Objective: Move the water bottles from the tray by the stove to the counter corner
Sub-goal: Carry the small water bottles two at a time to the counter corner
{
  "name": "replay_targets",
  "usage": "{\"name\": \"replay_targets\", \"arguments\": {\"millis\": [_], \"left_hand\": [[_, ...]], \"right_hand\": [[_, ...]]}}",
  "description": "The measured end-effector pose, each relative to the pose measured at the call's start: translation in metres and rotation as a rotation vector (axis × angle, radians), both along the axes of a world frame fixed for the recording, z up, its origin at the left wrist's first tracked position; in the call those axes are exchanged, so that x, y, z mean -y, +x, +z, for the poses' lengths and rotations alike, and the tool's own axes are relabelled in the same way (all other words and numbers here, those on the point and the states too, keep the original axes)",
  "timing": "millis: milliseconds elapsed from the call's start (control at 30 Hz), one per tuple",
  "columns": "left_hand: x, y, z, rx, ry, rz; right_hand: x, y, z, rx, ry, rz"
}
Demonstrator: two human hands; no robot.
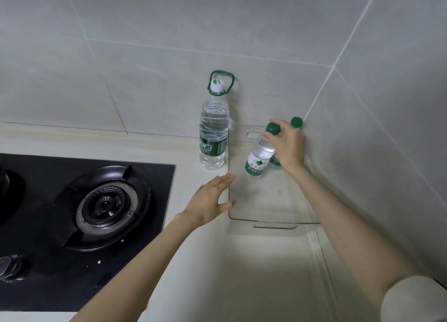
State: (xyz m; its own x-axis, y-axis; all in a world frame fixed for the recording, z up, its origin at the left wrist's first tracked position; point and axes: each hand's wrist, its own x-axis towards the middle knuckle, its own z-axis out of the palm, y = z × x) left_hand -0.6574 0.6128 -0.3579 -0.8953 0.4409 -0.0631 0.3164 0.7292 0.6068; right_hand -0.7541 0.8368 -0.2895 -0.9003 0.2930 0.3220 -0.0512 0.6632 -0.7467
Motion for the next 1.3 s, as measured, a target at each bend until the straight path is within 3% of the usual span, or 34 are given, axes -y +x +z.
{"name": "replay_targets", "arguments": {"millis": [133,300,600,800,1033,1167,1300], "left_hand": [[0.006,-0.006,0.034,-0.033,0.216,0.107],[0.003,-0.009,0.089,0.090,0.569,0.166],[-0.003,-0.004,0.121,0.014,0.734,0.203],[-0.001,-0.003,0.118,0.023,0.760,0.304],[0.006,-0.013,0.119,0.025,0.789,0.431],[0.012,-0.023,0.115,0.044,0.747,0.451],[0.014,-0.028,0.110,0.056,0.704,0.470]], "right_hand": [[0.011,0.024,0.036,-0.093,-0.115,0.097],[0.037,0.061,0.090,-0.199,-0.196,0.265],[0.062,0.099,0.156,-0.269,-0.330,0.356],[0.039,0.083,0.146,-0.125,-0.276,0.513],[-0.014,0.014,0.040,0.050,0.016,0.103],[-0.037,-0.017,0.003,0.081,0.002,-0.084],[-0.047,-0.040,-0.012,0.133,-0.020,-0.129]]}}
